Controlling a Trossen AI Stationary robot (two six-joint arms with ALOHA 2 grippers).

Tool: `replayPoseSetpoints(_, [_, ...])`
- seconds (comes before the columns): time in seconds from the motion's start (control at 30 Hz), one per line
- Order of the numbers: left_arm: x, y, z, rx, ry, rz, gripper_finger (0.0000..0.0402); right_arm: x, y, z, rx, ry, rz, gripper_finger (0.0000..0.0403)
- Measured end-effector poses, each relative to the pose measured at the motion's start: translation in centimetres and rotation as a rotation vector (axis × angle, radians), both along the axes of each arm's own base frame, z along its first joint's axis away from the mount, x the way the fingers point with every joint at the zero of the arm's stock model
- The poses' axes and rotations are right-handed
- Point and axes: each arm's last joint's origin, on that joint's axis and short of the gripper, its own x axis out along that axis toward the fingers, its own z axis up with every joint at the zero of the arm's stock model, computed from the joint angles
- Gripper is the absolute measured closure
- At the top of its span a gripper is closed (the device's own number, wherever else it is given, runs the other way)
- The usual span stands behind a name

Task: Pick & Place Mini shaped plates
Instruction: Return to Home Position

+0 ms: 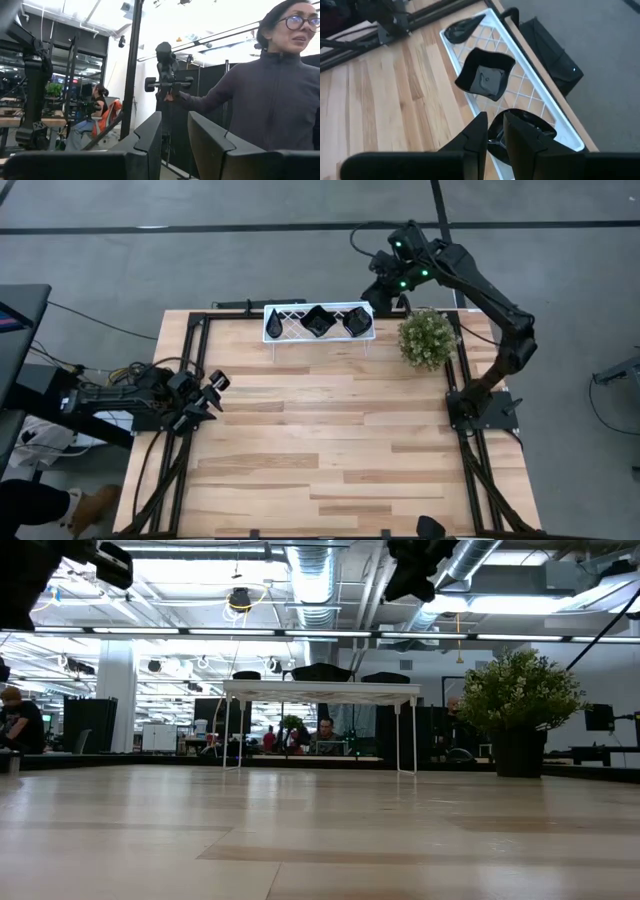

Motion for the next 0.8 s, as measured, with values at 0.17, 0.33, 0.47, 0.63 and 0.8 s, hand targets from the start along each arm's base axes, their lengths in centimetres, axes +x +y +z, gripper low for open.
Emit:
replayPoseSetpoints(0.17, [-0.2, 0.0, 0.1, 0.003, -0.009, -0.002, 0.0305, -1.0, 0.9, 0.4, -0.019, -0.031, -0.009, 0.0344])
replayPoseSetpoints(0.33, [-0.2, 0.0, 0.0, 0.003, -0.005, -0.003, 0.0305, -2.0, 1.7, -1.2, -0.018, -0.081, -0.041, 0.0344])
replayPoseSetpoints(0.47, [-0.2, 0.0, 0.0, 0.003, -0.005, -0.002, 0.0305, -3.2, 2.8, -2.9, -0.013, -0.139, -0.081, 0.0344])
replayPoseSetpoints(0.63, [-0.2, 0.0, 0.0, 0.003, -0.005, -0.002, 0.0305, -5.1, 4.5, -4.4, -0.014, -0.238, -0.127, 0.0344])
replayPoseSetpoints(0.8, [-0.2, 0.0, 0.0, 0.002, -0.005, -0.003, 0.0305, -7.1, 6.2, -5.3, -0.013, -0.340, -0.165, 0.0344])
